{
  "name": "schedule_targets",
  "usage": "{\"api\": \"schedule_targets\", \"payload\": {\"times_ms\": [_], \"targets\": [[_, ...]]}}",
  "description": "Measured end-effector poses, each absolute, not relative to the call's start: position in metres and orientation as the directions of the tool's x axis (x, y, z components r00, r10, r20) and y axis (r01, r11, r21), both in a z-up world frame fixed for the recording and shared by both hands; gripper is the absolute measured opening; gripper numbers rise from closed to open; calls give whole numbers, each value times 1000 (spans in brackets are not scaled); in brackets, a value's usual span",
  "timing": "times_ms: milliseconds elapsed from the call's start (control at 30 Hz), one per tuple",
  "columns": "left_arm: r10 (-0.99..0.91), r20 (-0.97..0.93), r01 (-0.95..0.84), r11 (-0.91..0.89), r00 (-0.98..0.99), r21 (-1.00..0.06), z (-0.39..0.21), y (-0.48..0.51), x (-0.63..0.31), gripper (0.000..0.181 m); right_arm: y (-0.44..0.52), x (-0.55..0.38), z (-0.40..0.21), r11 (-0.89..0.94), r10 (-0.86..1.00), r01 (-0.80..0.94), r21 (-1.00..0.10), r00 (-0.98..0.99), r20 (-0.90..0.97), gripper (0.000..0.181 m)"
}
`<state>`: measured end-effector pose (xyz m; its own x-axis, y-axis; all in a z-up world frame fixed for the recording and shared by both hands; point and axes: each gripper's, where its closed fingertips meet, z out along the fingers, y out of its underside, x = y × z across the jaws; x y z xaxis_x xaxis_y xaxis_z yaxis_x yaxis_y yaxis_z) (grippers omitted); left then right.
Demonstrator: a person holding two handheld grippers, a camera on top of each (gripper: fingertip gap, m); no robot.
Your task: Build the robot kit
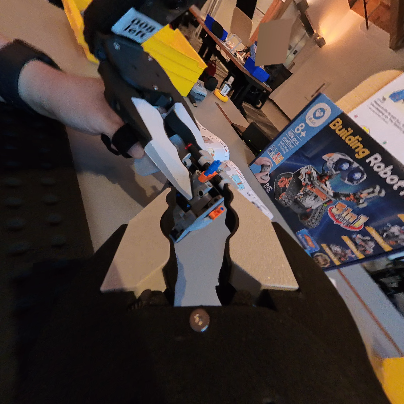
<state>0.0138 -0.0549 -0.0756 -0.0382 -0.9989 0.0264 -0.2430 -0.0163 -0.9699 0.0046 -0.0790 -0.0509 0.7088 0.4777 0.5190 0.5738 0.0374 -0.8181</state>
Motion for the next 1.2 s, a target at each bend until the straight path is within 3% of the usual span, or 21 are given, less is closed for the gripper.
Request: {"api": "schedule_targets", "payload": {"times_ms": [100, 167, 233, 300, 500, 733, 900, 1200], "targets": [[-1000, 31, -232, -30, -2, -972, -75, -51, 19, 48, -85, 22, -44, -98, 485, 331, -938, 839, 245, 37], [-999, 34, -225, -35, 7, -974, -75, -50, 21, 48, -89, 24, -47, -329, 501, 4, -944, 849, -171, 37], [-1000, 29, -226, -30, 10, -974, -75, -50, 22, 48, -93, 22, -43, -548, 434, -324, -771, 678, -593, 48], [-1000, 19, -233, -22, 12, -972, -76, -51, 24, 58, -93, 25, -32, -636, 346, -501, -587, 495, -797, 44], [-1000, 12, -257, -15, 10, -966, -78, -53, 29, 47, -84, 24, -33, -765, 73, -588, -262, 326, -943, 39], [-999, -20, -270, 12, 26, -963, -79, -59, 31, 47, -74, 15, -42, -783, -153, -622, -18, 221, -963, 37], [-1000, 15, -266, -20, 20, -964, -79, -57, 30, 47, -71, 15, -47, -777, -212, -629, 32, 213, -954, 23], [-999, 11, -279, -21, 36, -960, -79, -56, 30, 47, -69, 15, -48, -750, -287, -653, 102, 184, -940, 23]]}}
